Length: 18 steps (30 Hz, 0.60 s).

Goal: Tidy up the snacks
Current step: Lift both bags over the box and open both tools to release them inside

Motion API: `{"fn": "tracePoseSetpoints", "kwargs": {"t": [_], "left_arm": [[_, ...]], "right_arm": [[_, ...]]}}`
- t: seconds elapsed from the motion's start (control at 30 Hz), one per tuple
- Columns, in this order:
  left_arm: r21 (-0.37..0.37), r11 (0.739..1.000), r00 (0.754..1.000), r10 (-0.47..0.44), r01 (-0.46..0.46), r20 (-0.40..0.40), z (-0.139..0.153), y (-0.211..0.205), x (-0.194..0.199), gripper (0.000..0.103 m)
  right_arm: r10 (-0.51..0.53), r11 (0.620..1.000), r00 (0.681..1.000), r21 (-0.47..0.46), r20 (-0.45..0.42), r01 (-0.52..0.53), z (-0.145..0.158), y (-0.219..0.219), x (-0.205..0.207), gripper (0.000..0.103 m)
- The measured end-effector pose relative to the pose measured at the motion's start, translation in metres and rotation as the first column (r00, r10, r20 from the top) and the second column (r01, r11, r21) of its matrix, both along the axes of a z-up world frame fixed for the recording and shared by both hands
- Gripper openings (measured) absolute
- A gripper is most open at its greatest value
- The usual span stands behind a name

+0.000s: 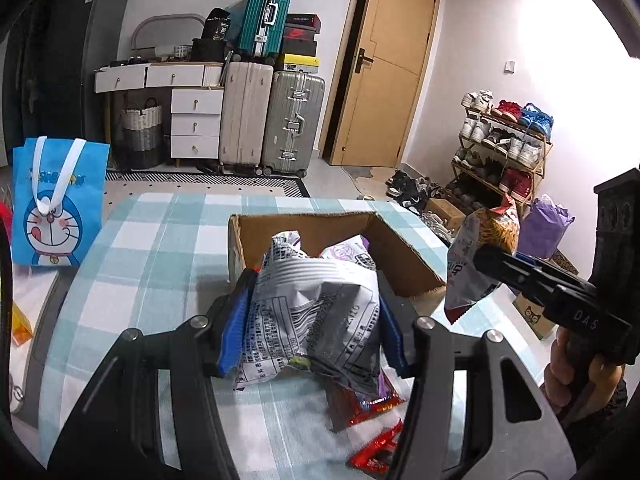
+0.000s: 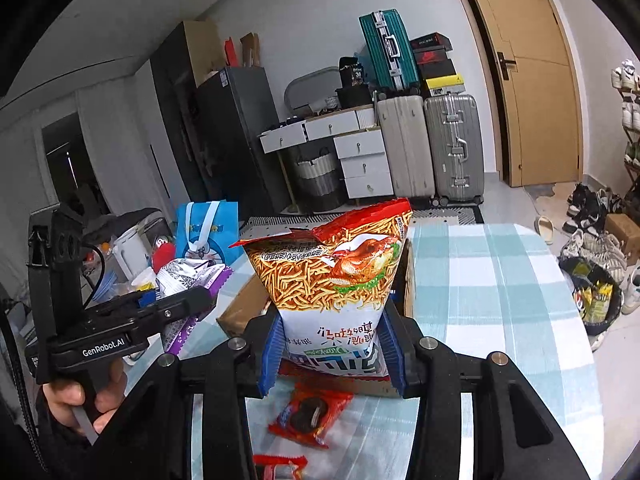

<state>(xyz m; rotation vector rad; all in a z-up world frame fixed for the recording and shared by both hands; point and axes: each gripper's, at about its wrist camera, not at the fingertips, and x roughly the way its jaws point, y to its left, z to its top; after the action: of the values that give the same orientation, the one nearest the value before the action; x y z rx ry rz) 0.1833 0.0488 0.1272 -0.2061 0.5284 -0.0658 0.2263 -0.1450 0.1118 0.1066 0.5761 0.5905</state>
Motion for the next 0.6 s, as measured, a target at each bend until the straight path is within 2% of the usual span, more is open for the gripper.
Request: {"fn": "tracePoseSetpoints", "kwargs": {"t": [0.3,0.6], "left_arm": [[-0.004,1.000,1.000,0.014,-0.014,0.011,0.015,0.000,0.017,0.053],[0.014,0.999,0.999,0.032,-0.032,-0.007,0.014,-0.003,0.050,0.053]], "right_arm": [[-0.002,1.000,1.000,0.019,0.004,0.002,0.010,0.001,0.018,0.043],[0.008,1.000,1.000,0.006,-0.001,-0.008,0.011,0.012,0.037,0.043]]}}
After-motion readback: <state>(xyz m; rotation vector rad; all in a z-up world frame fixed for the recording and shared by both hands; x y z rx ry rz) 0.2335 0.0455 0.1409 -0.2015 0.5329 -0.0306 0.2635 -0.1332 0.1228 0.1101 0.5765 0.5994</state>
